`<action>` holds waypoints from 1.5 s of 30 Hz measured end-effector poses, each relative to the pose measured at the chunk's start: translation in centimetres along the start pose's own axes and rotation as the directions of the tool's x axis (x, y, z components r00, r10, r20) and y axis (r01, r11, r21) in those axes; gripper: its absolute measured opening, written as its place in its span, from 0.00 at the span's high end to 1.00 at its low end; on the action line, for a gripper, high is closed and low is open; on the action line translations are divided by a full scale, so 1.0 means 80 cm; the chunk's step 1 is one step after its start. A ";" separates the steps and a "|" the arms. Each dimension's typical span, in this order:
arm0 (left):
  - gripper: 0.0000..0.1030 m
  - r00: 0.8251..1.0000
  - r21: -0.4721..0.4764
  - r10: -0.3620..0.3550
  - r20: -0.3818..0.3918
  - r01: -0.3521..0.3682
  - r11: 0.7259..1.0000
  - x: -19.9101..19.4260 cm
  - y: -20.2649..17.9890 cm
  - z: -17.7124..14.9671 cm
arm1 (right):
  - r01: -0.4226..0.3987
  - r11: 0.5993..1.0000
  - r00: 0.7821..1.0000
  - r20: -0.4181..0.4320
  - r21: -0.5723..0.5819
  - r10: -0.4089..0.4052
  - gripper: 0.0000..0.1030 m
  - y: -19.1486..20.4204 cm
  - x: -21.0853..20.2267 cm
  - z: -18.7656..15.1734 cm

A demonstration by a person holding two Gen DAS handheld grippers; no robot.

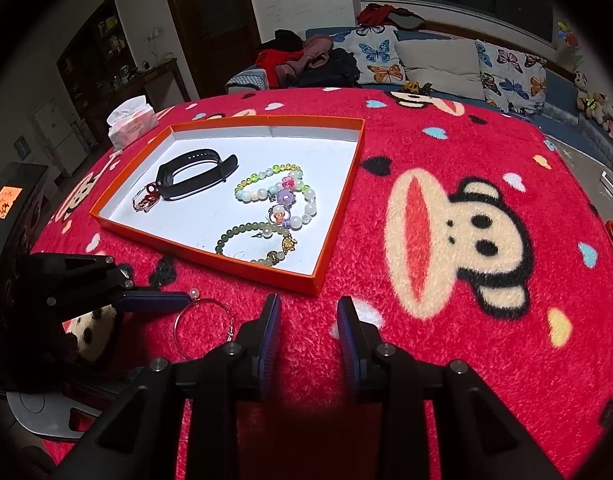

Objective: Organize jewelry

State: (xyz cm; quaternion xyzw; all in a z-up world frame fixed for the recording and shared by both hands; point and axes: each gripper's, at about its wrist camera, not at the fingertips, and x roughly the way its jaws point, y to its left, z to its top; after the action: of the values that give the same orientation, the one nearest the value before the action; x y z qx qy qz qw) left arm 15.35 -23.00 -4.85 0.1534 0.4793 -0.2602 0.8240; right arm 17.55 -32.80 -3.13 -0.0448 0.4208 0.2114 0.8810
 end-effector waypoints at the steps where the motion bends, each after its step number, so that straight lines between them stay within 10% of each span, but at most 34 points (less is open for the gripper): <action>1: 0.49 1.000 0.000 0.000 0.001 0.000 1.000 0.000 0.000 -0.001 | -0.001 1.000 1.000 -0.001 0.000 0.001 0.68 0.000 0.000 0.000; 45: 0.51 0.996 -0.089 -0.004 0.087 0.012 0.996 -0.073 0.078 -0.040 | -0.100 0.988 0.993 -0.076 -0.120 0.092 0.68 0.068 0.024 -0.009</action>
State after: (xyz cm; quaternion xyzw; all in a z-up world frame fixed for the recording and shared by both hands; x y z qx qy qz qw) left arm 14.28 -14.65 -1.33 0.1030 0.4550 -0.2480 0.8490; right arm 15.88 -27.39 -4.50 -0.0861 0.4392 0.2775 0.8501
